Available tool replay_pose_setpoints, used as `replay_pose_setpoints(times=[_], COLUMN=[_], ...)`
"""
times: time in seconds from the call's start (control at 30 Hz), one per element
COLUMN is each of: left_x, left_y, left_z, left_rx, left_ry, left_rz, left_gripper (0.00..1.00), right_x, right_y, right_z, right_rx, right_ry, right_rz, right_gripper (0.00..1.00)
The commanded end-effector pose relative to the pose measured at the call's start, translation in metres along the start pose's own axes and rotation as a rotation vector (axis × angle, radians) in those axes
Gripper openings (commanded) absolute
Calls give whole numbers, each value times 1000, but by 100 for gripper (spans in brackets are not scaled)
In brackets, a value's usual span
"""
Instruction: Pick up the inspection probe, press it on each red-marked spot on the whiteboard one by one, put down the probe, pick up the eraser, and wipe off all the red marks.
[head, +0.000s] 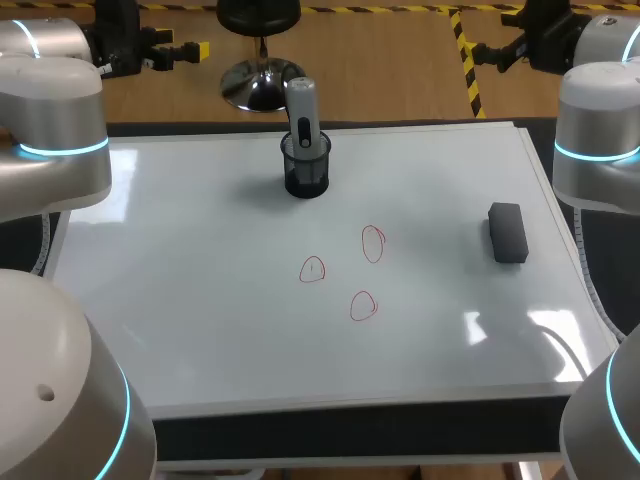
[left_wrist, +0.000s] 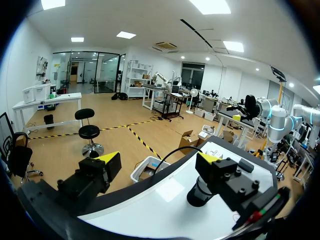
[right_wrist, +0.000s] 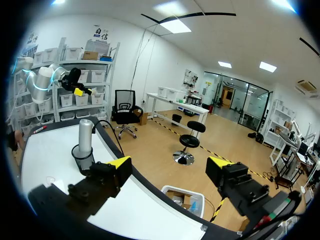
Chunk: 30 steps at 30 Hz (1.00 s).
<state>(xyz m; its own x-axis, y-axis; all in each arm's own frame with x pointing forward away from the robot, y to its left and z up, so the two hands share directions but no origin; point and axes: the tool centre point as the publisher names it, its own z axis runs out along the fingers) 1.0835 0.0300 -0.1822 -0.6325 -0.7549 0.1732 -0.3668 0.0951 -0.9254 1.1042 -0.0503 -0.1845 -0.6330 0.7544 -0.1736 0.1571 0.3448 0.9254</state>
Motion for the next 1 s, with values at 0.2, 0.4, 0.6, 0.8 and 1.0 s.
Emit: replay_pose_setpoints(times=[0.2,0.4,0.6,0.8,1.0], left_x=[1,5,9,15,23], left_y=[0,3,6,13,18], left_z=[0,4,7,12,18], left_rx=[-2,-16,-20,-30,-38], left_ry=[3,40,83,137,194], left_rz=[7,46,67,91,112], left_gripper=[100,100,100,100,100], right_x=[0,0,0,0,0], right_y=[0,0,0,0,0], right_z=[0,0,0,0,0], right_rx=[0,0,0,0,0], right_ry=[0,0,0,0,0], right_rz=[0,0,0,0,0], right_gripper=[100,100,100,100,100])
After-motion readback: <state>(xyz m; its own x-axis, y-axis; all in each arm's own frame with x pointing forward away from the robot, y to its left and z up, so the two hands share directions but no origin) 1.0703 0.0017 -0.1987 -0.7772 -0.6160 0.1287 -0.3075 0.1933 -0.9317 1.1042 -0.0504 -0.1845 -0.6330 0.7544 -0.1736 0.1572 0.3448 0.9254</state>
